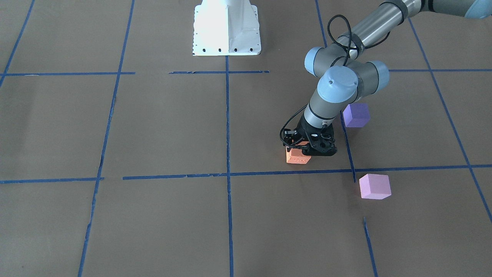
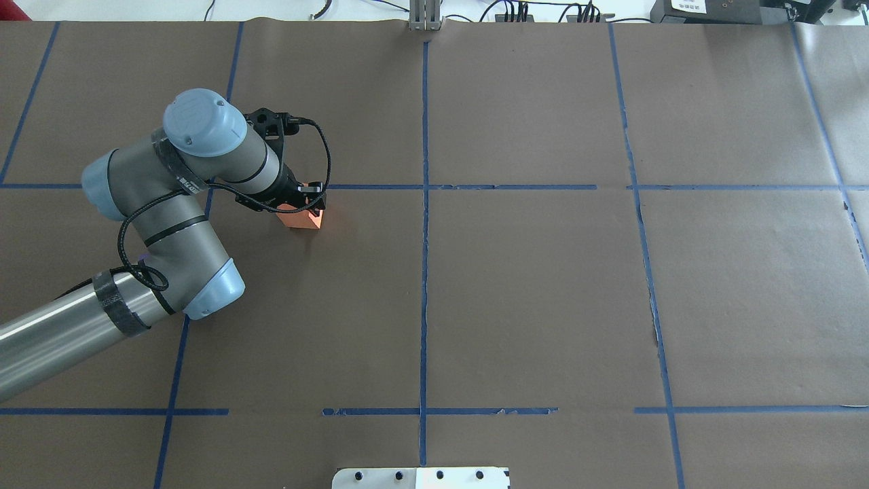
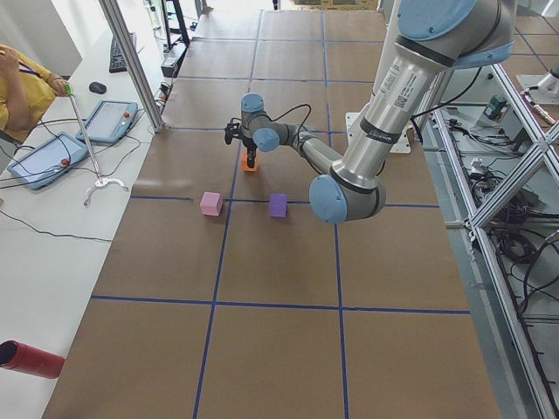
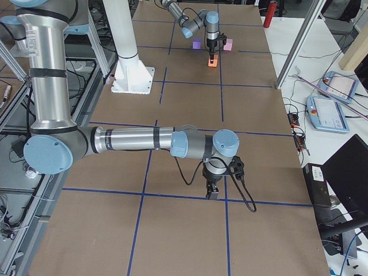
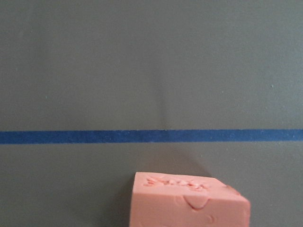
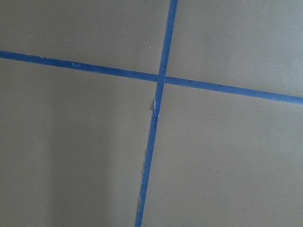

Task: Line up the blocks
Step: 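Lower the left gripper and grasp the orange cube, then carry the orange cube with the left gripper between the pink and purple cubes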

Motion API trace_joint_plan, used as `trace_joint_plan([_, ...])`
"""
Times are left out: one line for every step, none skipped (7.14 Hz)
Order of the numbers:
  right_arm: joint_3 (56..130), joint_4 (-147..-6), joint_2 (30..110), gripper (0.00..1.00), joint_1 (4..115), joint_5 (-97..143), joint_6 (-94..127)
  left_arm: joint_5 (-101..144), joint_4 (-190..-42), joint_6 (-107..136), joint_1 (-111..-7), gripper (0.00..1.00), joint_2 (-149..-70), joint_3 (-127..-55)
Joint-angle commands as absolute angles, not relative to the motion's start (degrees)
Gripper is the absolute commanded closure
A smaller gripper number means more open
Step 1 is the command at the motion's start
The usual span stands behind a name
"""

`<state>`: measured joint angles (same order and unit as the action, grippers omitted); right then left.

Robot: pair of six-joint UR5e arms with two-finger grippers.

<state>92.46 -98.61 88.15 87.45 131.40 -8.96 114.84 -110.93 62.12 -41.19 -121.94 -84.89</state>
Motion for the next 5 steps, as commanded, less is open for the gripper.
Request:
trace_joint_plan([92.46,-98.61,88.15,0.0,87.45,131.4,-8.96,118.27,-111.71,56.82,-45.94,0.88,-115.11,-90.57])
trace_joint_plan([92.46,-98.61,88.15,0.0,87.45,131.4,-8.96,122.22,-111.71,55.39,-49.97,0.87,-110.52,-91.05])
trace_joint_plan([92.46,-98.61,88.15,0.0,87.54,131.4,-8.96,122.95,-111.88,54.68,-52.18,0.87,-107.0,-90.71])
trace_joint_plan([92.46,-98.61,88.15,0.0,87.54,131.4,-8.96,122.96,-111.8,50.75,-52.82,0.86,-104.61,-90.53])
trace_joint_plan([92.46,-98.61,88.15,0.0,87.45,131.4,-8.96,122.96,-111.8,50.54,-52.74,0.84,-104.33,-89.66])
